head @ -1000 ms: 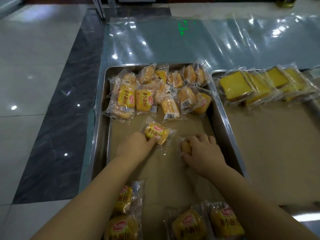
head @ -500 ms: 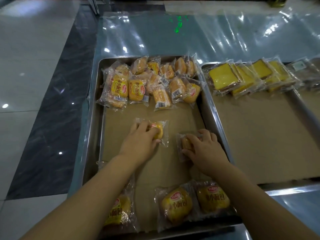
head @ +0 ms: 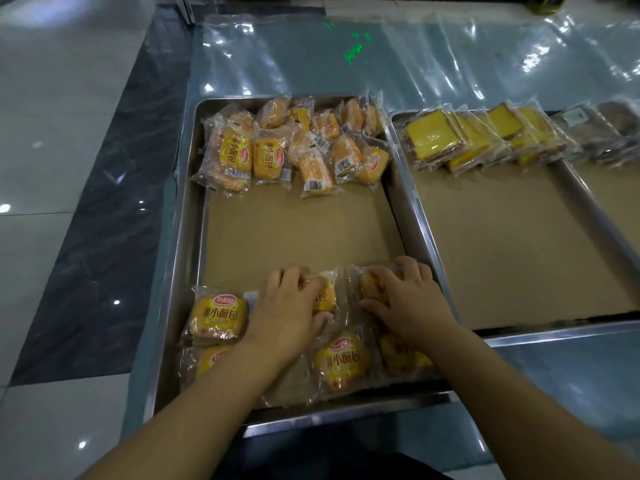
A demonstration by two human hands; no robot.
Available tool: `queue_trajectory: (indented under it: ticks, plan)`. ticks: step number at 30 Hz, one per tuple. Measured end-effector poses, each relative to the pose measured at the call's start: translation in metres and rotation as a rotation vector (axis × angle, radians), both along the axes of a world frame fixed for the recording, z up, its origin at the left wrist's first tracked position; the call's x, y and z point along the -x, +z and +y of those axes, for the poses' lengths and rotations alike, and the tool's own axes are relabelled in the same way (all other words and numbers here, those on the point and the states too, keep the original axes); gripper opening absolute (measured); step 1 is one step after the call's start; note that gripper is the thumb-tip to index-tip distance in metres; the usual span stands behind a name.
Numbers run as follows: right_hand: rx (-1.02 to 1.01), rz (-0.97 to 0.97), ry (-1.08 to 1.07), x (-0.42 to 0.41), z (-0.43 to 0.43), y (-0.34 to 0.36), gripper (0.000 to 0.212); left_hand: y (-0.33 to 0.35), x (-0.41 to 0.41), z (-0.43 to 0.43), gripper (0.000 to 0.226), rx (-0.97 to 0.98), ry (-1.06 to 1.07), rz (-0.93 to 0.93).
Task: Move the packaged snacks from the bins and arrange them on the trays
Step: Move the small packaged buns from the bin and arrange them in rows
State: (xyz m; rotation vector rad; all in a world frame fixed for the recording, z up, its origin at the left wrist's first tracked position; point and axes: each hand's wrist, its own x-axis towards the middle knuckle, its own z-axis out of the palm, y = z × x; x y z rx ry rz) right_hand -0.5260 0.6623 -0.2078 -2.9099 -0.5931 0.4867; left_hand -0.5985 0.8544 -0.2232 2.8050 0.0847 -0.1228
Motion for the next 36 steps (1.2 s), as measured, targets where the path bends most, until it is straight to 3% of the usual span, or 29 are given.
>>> queue_trajectory:
  ticks: [8,13,17,26,31,36]
  plan:
    - [-0.139,-0.034,0.03,0.008,-0.011,0.008,0.069,0.012,0.018,-0.011,0.061,0.152,-0.007,-0.047]
    - [-0.14,0.057,0.185,0.009,-0.035,0.013,0.073,0.007,0.036,-0.016,0.072,0.025,-0.197,0.085]
    - [-0.083,0.16,0.228,0.012,-0.043,0.013,0.077,0.007,0.036,-0.011,0.067,0.047,-0.235,0.141]
    - [-0.081,0.088,0.216,0.011,-0.035,0.021,0.071,0.022,0.033,0.007,0.06,0.143,-0.264,0.148]
    - [-0.178,0.018,0.149,-0.01,-0.017,0.029,0.055,0.032,0.013,0.014,0.042,0.248,-0.159,-0.017]
    - [-0.208,-0.015,0.075,-0.044,0.003,0.041,0.047,0.038,-0.03,0.022,0.029,0.365,-0.029,0.005]
